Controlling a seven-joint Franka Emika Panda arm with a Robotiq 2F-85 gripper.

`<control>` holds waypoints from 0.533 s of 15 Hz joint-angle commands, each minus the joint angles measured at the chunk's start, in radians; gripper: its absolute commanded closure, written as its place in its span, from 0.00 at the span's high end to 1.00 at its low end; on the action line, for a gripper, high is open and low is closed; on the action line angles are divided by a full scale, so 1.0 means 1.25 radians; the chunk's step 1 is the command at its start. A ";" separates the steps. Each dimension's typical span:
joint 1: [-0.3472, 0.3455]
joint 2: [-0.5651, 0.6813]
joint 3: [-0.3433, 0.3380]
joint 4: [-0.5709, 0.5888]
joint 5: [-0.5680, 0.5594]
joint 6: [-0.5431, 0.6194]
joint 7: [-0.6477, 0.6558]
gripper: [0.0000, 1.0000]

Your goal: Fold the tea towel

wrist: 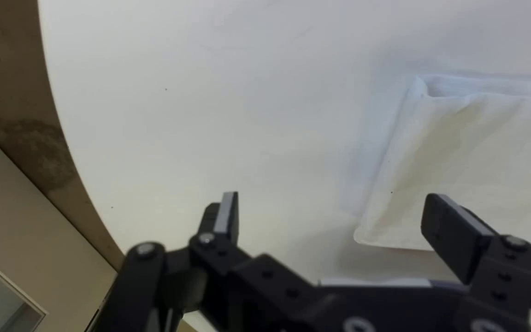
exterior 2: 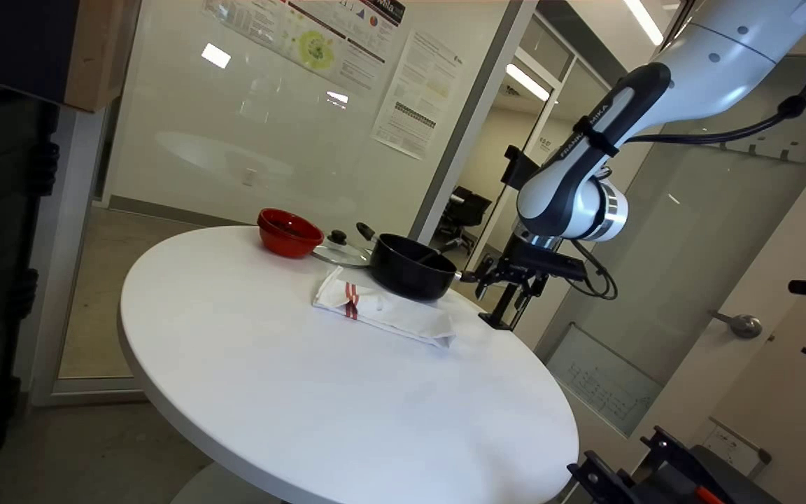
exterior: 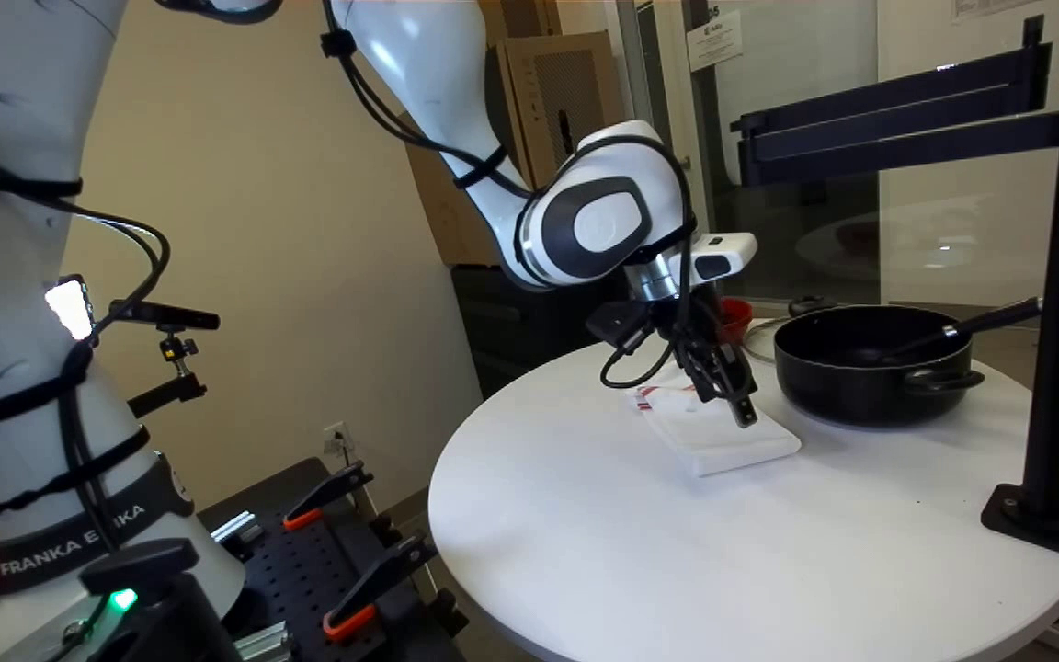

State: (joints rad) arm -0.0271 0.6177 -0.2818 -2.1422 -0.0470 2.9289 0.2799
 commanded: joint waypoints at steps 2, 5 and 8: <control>0.012 0.013 -0.004 0.003 0.024 0.007 -0.005 1.00; 0.007 0.015 0.001 -0.005 0.027 0.038 -0.010 1.00; -0.010 0.017 0.019 -0.014 0.028 0.071 -0.033 1.00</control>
State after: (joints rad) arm -0.0196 0.6351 -0.2803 -2.1425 -0.0329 2.9499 0.2819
